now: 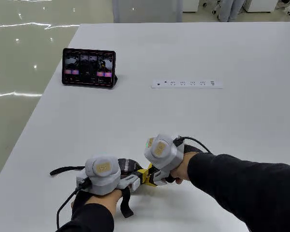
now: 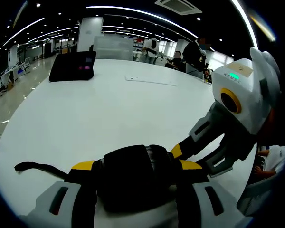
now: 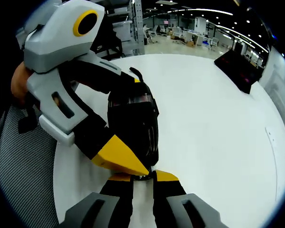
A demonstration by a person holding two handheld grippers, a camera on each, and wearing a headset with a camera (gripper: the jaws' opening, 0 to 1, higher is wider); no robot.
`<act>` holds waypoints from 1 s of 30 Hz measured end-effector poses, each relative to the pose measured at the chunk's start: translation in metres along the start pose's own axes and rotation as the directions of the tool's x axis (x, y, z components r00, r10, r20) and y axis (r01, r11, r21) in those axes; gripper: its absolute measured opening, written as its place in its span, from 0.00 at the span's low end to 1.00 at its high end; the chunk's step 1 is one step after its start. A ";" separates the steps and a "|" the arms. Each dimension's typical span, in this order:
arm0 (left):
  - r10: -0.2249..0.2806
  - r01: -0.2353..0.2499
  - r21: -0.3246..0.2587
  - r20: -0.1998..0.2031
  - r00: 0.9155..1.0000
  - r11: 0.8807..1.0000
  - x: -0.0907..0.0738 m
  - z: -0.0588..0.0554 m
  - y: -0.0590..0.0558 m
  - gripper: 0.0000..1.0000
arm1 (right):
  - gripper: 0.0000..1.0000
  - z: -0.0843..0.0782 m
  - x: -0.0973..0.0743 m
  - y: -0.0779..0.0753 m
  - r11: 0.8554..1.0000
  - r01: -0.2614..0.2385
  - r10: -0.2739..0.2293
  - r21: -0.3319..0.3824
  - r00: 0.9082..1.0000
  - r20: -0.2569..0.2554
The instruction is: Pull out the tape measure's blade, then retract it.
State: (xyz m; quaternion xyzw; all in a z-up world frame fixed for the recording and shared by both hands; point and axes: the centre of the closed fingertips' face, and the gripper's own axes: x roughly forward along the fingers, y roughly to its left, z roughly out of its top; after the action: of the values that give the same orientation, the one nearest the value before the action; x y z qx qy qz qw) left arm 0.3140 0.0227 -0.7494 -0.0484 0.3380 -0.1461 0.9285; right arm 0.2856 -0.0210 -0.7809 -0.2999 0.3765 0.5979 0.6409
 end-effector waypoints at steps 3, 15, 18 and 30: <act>0.001 -0.001 0.041 -0.011 1.000 0.999 -0.001 -0.002 -0.001 0.64 | 0.13 0.000 -0.001 0.000 1.000 0.012 -0.012 -0.004 1.000 -0.003; -0.054 0.055 0.048 -0.017 0.998 0.997 -0.011 0.004 0.004 0.66 | 0.16 -0.002 -0.018 -0.003 0.998 0.061 -0.061 -0.017 0.997 0.038; -0.095 0.095 0.068 -0.006 0.995 0.993 -0.016 0.011 0.004 0.73 | 0.16 -0.002 -0.026 -0.004 0.997 0.073 -0.073 0.003 0.996 0.052; -0.123 0.120 0.101 0.021 0.992 0.988 -0.032 0.034 0.035 0.84 | 0.21 -0.020 -0.059 -0.001 0.989 0.126 -0.134 0.080 0.985 0.110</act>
State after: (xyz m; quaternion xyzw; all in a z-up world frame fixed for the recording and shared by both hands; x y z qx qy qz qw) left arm 0.3206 0.0651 -0.7098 -0.0246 0.3141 -0.2183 0.9236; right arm 0.2844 -0.0695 -0.7416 -0.2654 0.3402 0.5569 0.7097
